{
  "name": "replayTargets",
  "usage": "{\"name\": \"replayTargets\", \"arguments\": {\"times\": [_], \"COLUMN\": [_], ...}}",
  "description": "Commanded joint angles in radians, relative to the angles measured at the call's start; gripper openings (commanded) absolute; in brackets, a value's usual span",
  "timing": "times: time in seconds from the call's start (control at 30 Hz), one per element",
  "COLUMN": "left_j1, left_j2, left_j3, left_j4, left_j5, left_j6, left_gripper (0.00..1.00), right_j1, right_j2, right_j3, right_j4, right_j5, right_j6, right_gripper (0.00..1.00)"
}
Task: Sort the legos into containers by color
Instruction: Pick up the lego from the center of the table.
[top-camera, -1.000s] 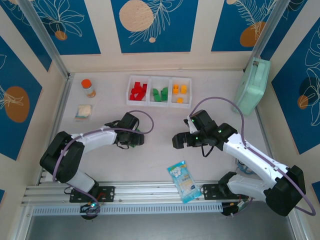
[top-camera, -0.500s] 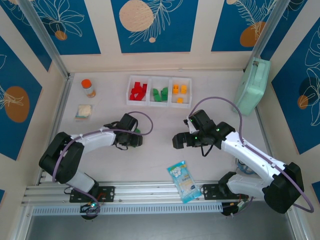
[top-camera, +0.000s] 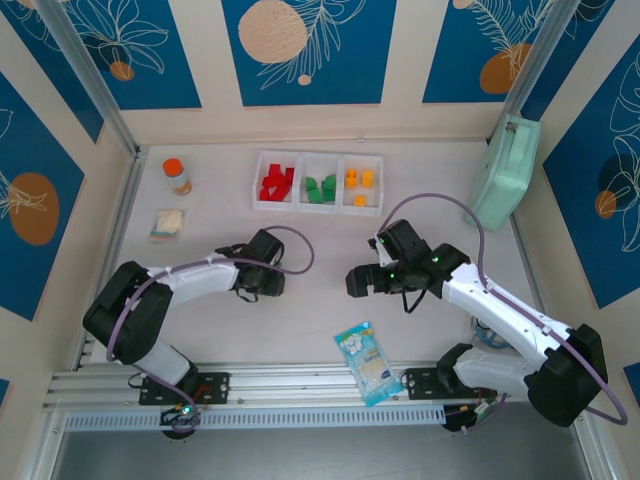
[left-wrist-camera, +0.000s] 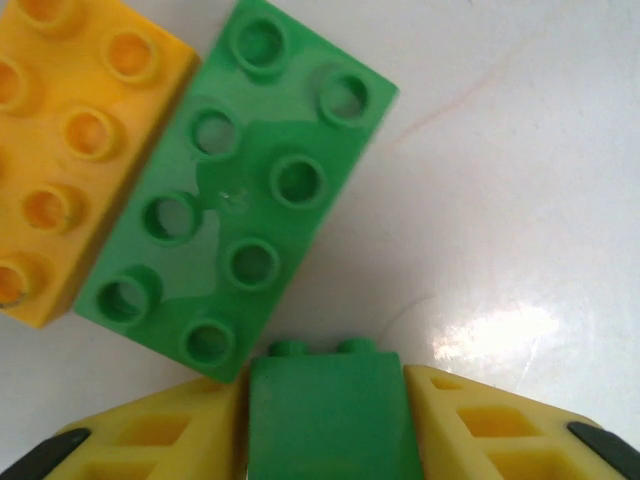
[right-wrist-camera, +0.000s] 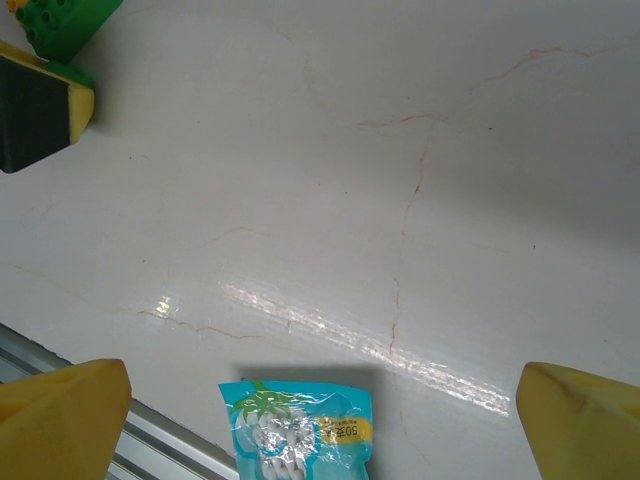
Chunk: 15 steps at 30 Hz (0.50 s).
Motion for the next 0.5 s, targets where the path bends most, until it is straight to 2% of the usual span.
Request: {"name": "replayTargets", "arguments": {"times": [0.0, 0.13, 0.37, 0.47], "left_j1": [-0.025, -0.046, -0.067, -0.066], "left_j2": [0.021, -0.020, -0.238, -0.295], "left_j3": [0.020, 0.016, -0.010, 0.050], "left_j4": [-0.054, -0.079, -0.070, -0.097], "left_j5": [-0.023, -0.073, -0.124, -0.162], "left_j6": [0.035, 0.001, -0.079, -0.075], "left_gripper": [0.38, 0.30, 0.26, 0.25], "right_j1": [0.007, 0.008, -0.006, -0.037], "right_j2": [0.012, -0.002, -0.098, -0.160], "right_j3": [0.034, 0.031, 0.023, 0.026], "right_j4": [-0.017, -0.017, -0.012, 0.010], "right_j5": [0.006, 0.018, 0.104, 0.135], "right_j6": [0.010, 0.013, 0.019, 0.025], "right_gripper": [0.99, 0.99, 0.99, 0.99]}}
